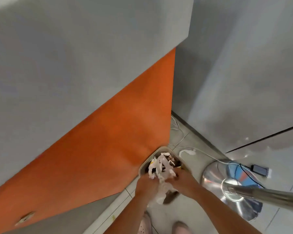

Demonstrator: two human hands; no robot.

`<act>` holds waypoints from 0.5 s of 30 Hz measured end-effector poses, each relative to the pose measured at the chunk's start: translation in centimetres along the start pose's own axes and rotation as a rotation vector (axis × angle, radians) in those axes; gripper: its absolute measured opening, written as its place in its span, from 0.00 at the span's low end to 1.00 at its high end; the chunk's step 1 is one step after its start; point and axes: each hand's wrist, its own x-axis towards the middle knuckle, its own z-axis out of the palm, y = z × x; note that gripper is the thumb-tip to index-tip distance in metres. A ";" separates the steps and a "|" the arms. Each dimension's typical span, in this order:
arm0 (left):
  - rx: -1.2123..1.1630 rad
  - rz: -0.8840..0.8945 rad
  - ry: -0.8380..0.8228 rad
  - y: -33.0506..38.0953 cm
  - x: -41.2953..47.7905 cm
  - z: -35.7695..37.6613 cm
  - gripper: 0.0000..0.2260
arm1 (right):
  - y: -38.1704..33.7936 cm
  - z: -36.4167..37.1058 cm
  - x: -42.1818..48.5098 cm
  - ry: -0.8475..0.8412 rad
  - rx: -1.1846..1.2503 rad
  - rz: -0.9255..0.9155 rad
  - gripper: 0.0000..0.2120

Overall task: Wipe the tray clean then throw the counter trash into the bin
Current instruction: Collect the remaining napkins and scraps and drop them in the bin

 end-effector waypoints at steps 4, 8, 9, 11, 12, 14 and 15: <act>0.182 0.057 -0.026 -2.1 6.6 3.6 0.15 | 3.9 3.1 6.6 -0.005 -0.337 -0.013 0.13; 0.331 0.195 0.001 -4.7 10.4 7.0 0.19 | 7.6 5.8 10.8 0.048 -0.645 -0.076 0.25; 0.397 0.274 -0.004 -5.4 11.0 7.6 0.18 | 8.3 6.2 11.4 0.053 -0.736 -0.074 0.27; 0.566 0.459 -0.035 -6.8 11.9 8.8 0.18 | 9.6 6.6 12.1 0.067 -0.848 -0.039 0.28; 0.657 0.548 -0.060 -7.4 12.3 9.2 0.20 | 10.0 6.7 12.2 0.076 -0.880 -0.015 0.25; 0.821 0.676 -0.063 -8.5 13.0 10.1 0.26 | 10.6 6.7 12.7 0.081 -0.923 0.005 0.19; 0.859 0.709 -0.034 -8.7 13.2 10.1 0.28 | 10.8 6.7 13.0 0.082 -0.939 0.005 0.18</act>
